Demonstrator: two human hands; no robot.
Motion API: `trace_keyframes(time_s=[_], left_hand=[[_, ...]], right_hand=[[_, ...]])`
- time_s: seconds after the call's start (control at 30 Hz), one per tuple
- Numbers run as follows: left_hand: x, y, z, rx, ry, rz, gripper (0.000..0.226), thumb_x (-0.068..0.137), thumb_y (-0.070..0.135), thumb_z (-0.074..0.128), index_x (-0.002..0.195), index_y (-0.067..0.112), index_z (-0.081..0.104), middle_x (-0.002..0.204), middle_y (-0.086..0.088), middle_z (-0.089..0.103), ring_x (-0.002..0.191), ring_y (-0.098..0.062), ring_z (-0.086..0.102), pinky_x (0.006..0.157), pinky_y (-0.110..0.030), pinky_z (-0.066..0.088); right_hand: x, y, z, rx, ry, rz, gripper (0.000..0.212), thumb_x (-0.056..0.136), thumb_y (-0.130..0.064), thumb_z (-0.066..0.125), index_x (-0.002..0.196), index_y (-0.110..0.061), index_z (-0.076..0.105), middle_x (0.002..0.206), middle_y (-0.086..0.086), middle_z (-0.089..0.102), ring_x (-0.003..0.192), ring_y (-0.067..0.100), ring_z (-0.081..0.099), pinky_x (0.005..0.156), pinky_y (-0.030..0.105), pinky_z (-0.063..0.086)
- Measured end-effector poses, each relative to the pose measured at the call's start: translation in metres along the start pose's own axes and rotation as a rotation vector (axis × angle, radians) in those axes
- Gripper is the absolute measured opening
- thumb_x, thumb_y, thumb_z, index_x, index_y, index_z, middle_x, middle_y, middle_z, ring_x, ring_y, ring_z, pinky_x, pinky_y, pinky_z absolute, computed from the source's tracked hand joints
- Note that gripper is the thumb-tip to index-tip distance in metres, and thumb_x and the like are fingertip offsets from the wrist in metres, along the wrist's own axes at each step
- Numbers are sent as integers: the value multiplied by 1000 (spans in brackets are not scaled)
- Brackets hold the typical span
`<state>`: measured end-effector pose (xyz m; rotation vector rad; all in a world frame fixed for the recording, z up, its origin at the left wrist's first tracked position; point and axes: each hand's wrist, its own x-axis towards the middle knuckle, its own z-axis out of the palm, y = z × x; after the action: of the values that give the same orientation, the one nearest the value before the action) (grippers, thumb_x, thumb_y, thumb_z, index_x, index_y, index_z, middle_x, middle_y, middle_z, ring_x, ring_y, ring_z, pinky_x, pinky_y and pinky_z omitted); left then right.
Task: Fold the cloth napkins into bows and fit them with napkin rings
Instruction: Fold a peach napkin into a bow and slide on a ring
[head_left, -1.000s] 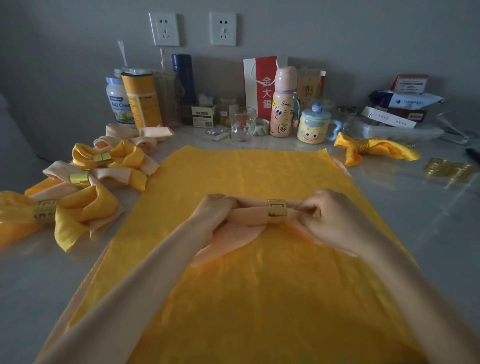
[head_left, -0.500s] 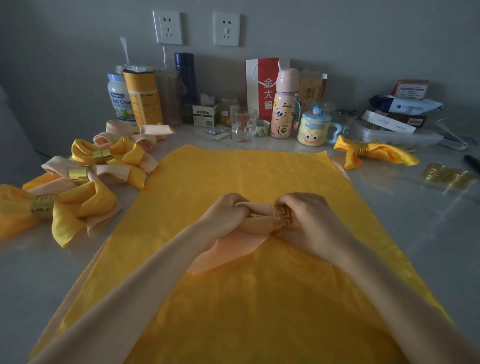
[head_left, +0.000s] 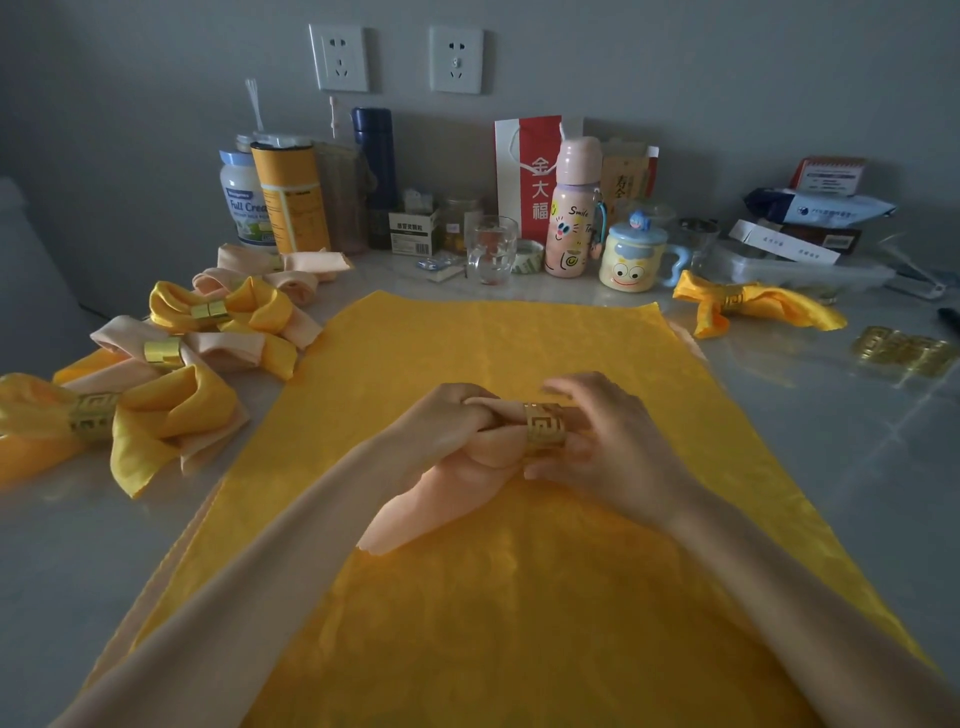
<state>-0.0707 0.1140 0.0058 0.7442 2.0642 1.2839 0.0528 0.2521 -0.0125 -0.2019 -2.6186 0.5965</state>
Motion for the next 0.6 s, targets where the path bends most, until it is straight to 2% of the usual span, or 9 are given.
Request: trace_keyframes(time_s=[0.07, 0.13, 0.23, 0.33, 0.4, 0.5, 0.6], left_hand=[[0, -1, -4, -2, -2, 24, 27, 89, 6, 48, 97, 22, 69, 98, -1, 69, 94, -15, 63, 77, -24, 50], [1, -1, -8, -41, 40, 39, 27, 90, 8, 50, 95, 26, 68, 99, 3, 68, 94, -12, 61, 76, -22, 49], [4, -4, -4, -185, 146, -22, 16, 87, 13, 59, 95, 24, 67, 101, -3, 68, 94, -17, 63, 82, -31, 51], [5, -10, 2, -307, 256, -130, 24, 81, 24, 67, 101, 11, 66, 93, -11, 71, 87, -27, 66, 80, -38, 52], [5, -10, 5, -311, 273, -133, 28, 83, 29, 64, 95, 4, 66, 86, -10, 68, 80, -27, 63, 73, -35, 49], [4, -7, 10, -250, 299, -98, 23, 87, 30, 55, 89, 8, 63, 78, -9, 56, 74, -22, 52, 68, -32, 37], [0, -2, 15, -175, 270, -83, 21, 91, 30, 45, 85, 12, 55, 76, -9, 45, 69, -20, 39, 64, -31, 28]], right_hand=[[0, 0, -16, 257, -99, 279, 77, 72, -55, 68, 137, -25, 40, 125, -8, 47, 117, 8, 46, 94, 25, 40], [0, 6, -29, 430, -180, 451, 71, 74, -58, 56, 135, -25, 42, 119, -9, 54, 112, 8, 53, 84, 17, 43], [-1, 12, -35, 523, -231, 529, 38, 84, -32, 66, 118, -21, 56, 106, -3, 63, 95, 9, 61, 73, 15, 47], [0, 7, -29, 689, -30, 606, 21, 82, -10, 68, 102, -16, 65, 99, 7, 69, 81, 19, 63, 67, 26, 50], [2, 2, -26, 777, 141, 639, 19, 82, -6, 66, 99, -13, 65, 86, 6, 66, 67, 14, 60, 55, 19, 48], [7, 0, -28, 706, 282, 616, 21, 84, -11, 67, 103, -11, 61, 79, -7, 60, 50, -4, 56, 42, 8, 39], [6, -1, -30, 706, 257, 644, 29, 83, -18, 70, 109, -12, 60, 83, -11, 59, 51, -3, 57, 40, 10, 41]])
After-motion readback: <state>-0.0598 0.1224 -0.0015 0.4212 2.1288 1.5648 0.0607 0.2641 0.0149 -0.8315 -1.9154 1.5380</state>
